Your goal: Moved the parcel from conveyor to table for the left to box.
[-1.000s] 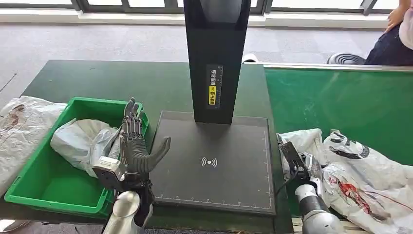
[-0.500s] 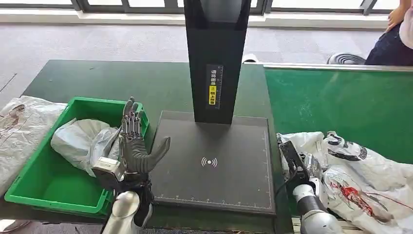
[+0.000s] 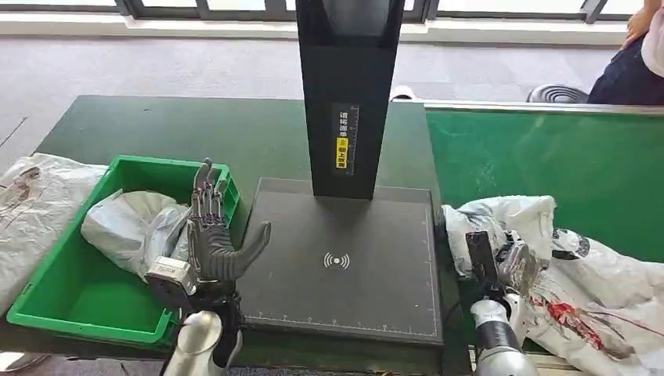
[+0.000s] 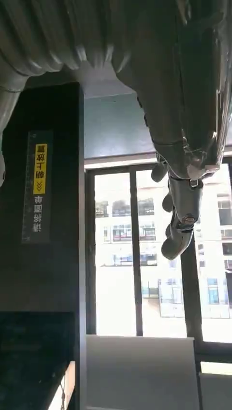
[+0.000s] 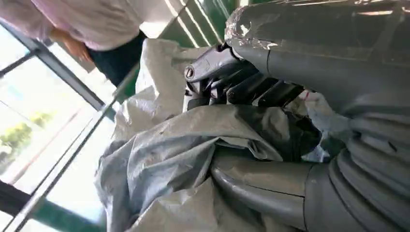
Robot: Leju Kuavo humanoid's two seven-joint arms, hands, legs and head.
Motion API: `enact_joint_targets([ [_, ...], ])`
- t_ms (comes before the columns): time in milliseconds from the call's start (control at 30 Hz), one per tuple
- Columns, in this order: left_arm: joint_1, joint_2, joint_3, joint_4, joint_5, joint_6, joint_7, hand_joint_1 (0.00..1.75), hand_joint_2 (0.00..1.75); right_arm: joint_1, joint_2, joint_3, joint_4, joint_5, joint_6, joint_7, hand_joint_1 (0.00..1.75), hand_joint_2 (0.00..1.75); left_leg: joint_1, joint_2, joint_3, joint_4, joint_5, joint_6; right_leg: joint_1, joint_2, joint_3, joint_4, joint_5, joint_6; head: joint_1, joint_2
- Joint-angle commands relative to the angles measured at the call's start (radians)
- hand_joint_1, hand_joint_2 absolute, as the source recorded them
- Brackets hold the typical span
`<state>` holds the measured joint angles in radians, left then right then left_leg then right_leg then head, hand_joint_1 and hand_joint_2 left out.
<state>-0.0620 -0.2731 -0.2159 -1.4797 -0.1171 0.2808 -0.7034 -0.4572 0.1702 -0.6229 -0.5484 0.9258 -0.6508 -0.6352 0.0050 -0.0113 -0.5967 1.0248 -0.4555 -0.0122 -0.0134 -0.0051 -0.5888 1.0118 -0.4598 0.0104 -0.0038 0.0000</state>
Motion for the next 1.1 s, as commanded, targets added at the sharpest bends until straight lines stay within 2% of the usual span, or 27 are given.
enact_joint_targets([
  [33, 0.056, -0.019, 0.026, 0.034, 0.005, -0.008, 0.005, 0.0, 1.75, 0.227, 0.126, 0.318, -0.481, -0.109, 0.041, -0.01, 1.75, 1.75, -0.001, 0.003, 0.003, -0.002, -0.001, 0.0, 0.0, 0.003, 0.001, -0.001, 0.0, -0.001, 0.0, 0.0],
  [400, 0.056, -0.019, 0.026, 0.034, 0.005, -0.008, 0.005, 0.0, 1.75, 0.227, 0.126, 0.318, -0.481, -0.109, 0.041, -0.01, 1.75, 1.75, 0.0, 0.006, 0.005, -0.006, 0.0, 0.0, 0.0, 0.005, 0.003, -0.005, 0.001, -0.001, 0.0, 0.0],
  [600, 0.022, -0.021, 0.019, 0.09, -0.005, -0.021, 0.005, 0.0, 1.75, 0.372, 0.158, 0.488, -0.686, -0.198, 0.027, -0.051, 1.75, 1.75, 0.0, 0.002, 0.002, -0.002, 0.0, -0.001, 0.0, 0.001, 0.0, -0.001, -0.001, -0.001, 0.0, 0.0],
  [733, 0.005, -0.017, 0.011, 0.115, -0.004, -0.025, 0.005, 0.0, 1.75, 0.411, 0.16, 0.638, -0.739, -0.232, 0.049, -0.063, 1.75, 1.75, 0.0, 0.003, 0.004, -0.004, -0.001, -0.001, 0.0, 0.002, 0.002, -0.003, -0.001, -0.002, 0.0, 0.0],
  [933, -0.021, -0.019, -0.028, 0.134, 0.009, -0.018, 0.005, 0.0, 1.75, 0.299, 0.167, 0.824, -0.525, -0.183, 0.101, -0.03, 1.75, 1.75, 0.001, 0.009, 0.004, -0.004, 0.0, -0.001, 0.001, 0.008, 0.0, -0.003, 0.001, -0.002, 0.0, 0.0],
  [1000, -0.027, -0.022, -0.039, 0.143, 0.016, -0.017, 0.005, 0.0, 1.75, 0.241, 0.179, 0.872, -0.413, -0.238, 0.129, -0.042, 1.75, 1.75, 0.001, 0.01, 0.004, -0.004, 0.0, -0.001, 0.001, 0.009, -0.001, -0.003, 0.001, -0.002, 0.0, 0.0],
  [1100, -0.032, -0.023, -0.048, 0.149, 0.024, -0.004, 0.005, 0.0, 1.75, 0.176, 0.179, 0.96, -0.284, -0.326, 0.106, -0.043, 1.75, 1.75, 0.001, 0.011, 0.004, -0.004, 0.0, -0.002, 0.002, 0.01, 0.0, -0.003, 0.001, -0.002, 0.0, 0.0],
])
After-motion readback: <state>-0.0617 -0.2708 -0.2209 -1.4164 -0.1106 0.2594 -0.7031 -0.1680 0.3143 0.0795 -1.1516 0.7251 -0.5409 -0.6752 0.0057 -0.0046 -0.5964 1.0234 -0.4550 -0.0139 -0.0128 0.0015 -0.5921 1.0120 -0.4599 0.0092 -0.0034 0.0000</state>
